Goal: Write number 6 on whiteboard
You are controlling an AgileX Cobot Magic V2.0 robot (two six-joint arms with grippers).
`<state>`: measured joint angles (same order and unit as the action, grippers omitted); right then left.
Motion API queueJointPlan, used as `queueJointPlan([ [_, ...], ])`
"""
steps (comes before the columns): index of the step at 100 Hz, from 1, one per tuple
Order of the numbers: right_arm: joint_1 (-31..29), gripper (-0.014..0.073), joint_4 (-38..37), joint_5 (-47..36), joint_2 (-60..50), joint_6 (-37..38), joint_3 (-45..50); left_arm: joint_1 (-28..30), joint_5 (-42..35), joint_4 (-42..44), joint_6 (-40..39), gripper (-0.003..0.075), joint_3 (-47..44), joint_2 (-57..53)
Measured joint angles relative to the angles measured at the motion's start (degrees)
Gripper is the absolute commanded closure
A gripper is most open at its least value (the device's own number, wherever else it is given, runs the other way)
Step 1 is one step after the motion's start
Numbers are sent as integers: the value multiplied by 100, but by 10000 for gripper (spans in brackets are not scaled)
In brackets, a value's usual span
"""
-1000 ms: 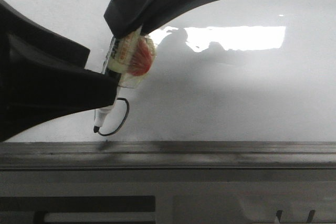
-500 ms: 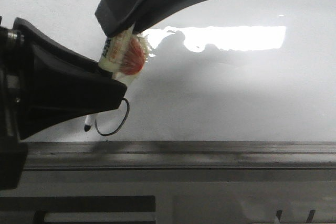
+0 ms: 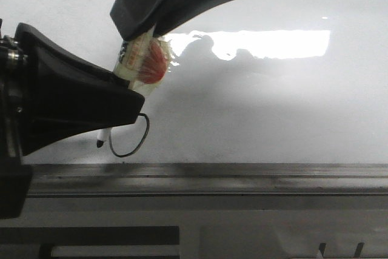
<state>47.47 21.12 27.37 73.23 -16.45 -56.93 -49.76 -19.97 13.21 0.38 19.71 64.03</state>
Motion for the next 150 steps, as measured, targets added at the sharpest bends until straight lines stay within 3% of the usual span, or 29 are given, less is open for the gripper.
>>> queueJointPlan([
  [6,0,214,0,0,0,0,0,0,12,-13,0,741,0,0],
  [13,0,119,11,-13,0,0,0,0,178,-268,-38,741,12,0],
  [34,-320,146,1,244,0,0,0,129,1414,-2786,-383,741,12,-605],
  [55,-385,156,1,359,0,0,0,641,1935,-4354,-421,741,2,-938],
  [150,-385,156,1,359,0,0,0,804,2269,-4292,-354,741,440,-384],
])
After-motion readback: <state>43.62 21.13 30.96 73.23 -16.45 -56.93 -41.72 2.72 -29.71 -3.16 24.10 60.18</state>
